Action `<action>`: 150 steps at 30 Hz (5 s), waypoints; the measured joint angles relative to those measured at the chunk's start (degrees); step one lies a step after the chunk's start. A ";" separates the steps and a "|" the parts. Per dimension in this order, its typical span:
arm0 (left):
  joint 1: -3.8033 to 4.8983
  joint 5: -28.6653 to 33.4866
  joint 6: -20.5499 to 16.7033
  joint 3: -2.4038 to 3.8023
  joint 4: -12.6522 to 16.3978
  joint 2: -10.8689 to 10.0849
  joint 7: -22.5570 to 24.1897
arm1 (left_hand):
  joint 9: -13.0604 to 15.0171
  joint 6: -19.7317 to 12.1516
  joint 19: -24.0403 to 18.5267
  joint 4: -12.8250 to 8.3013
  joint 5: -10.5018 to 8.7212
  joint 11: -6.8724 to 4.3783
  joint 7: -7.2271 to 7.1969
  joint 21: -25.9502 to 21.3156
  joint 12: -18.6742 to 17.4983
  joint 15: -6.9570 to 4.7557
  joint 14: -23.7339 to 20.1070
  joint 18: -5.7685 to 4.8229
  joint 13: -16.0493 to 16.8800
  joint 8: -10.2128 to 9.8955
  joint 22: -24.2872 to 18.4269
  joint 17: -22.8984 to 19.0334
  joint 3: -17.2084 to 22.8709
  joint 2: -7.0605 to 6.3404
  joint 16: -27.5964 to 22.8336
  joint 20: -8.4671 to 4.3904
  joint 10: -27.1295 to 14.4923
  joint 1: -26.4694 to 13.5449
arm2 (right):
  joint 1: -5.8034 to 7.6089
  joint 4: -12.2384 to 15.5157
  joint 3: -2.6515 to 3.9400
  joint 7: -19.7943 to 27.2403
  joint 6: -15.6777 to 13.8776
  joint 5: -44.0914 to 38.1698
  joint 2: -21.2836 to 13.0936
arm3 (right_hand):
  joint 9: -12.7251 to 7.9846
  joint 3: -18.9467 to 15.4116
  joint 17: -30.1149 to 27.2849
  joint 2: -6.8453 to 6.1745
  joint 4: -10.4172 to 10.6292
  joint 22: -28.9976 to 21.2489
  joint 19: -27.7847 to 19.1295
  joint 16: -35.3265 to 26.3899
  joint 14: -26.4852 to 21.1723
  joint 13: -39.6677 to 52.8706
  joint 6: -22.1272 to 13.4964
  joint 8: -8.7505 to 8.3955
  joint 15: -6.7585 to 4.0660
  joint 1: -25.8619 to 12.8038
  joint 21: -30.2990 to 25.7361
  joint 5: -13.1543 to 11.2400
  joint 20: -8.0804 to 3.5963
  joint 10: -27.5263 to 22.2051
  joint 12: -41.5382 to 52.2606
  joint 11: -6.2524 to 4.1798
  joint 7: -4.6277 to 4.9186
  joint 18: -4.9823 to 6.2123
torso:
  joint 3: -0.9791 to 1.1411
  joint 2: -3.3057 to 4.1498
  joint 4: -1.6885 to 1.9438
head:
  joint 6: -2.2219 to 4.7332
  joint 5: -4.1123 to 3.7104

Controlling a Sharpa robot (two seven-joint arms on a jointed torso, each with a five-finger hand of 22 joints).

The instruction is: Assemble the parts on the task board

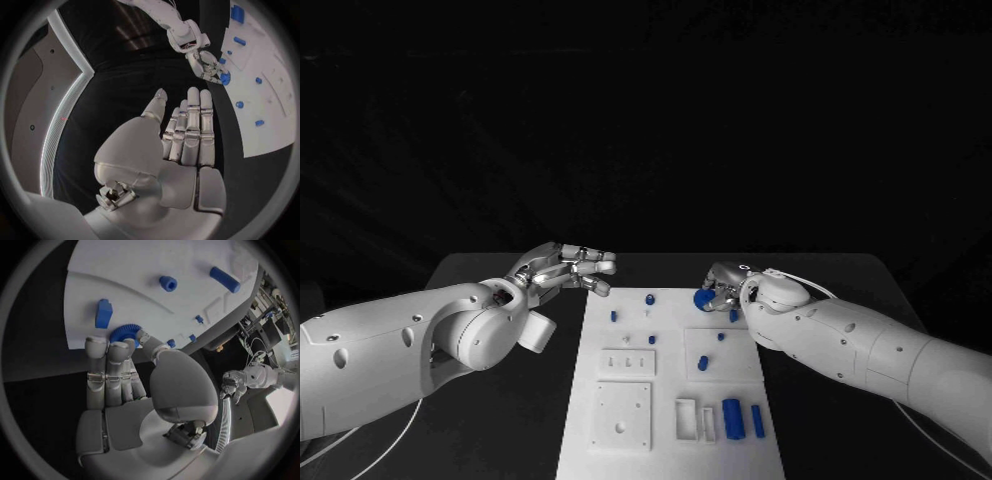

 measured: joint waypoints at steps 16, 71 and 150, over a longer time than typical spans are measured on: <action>-0.01 0.00 0.09 -0.01 -0.04 0.00 -0.16 | 0.00 0.00 0.00 0.00 0.00 0.00 0.00 0.00 0.00 0.00 0.00 0.00 0.00 0.00 -0.20 0.00 0.00 0.00 0.00 0.00 0.00 0.00 | 0.01 -0.28 -0.07 0.56 -0.05 -0.02 -0.11 | 0.19 7.80 0.15 -0.23 -2.44 0.00 0.00 0.00 0.35 0.10 2.25 -0.17 -0.05 0.42 0.56 1.60 0.00 0.04 -0.22 0.03 -0.15 0.01 | 0.04 -0.03 -0.11 | -0.49 -0.05; -0.02 -0.03 0.18 -0.05 -0.22 0.01 -0.57 | 0.00 0.00 0.00 0.15 0.00 0.00 0.00 0.00 0.00 0.00 0.00 0.00 -0.01 0.00 -0.45 0.00 -0.15 0.00 0.00 0.00 0.00 0.00 | -0.05 7.57 -0.38 -1.72 -8.48 -9.49 0.25 | 0.21 9.17 -0.93 -1.23 -1.74 0.03 -0.49 -0.62 0.53 -0.97 10.79 -0.05 -0.27 -1.00 1.44 0.26 -0.34 -0.07 0.00 -1.33 -2.86 0.01 | 0.02 -0.09 -0.19 | -0.19 0.01; -0.02 -0.05 0.16 -0.07 -0.41 -0.10 -0.66 | 0.00 0.00 0.00 0.15 0.00 0.00 0.00 0.10 0.00 0.00 0.00 0.00 -0.01 0.00 -0.66 0.00 -0.15 0.00 0.00 0.00 0.00 0.00 | -2.60 13.52 -1.88 -1.76 -2.71 -7.72 -1.02 | 0.31 -3.47 -1.47 -2.73 1.27 -0.01 -0.19 -1.29 0.52 -1.84 5.57 0.29 -0.26 -0.12 -1.50 4.10 -0.21 -0.30 0.00 -0.67 -0.87 0.01 | -0.70 0.31 0.65 | 0.20 0.70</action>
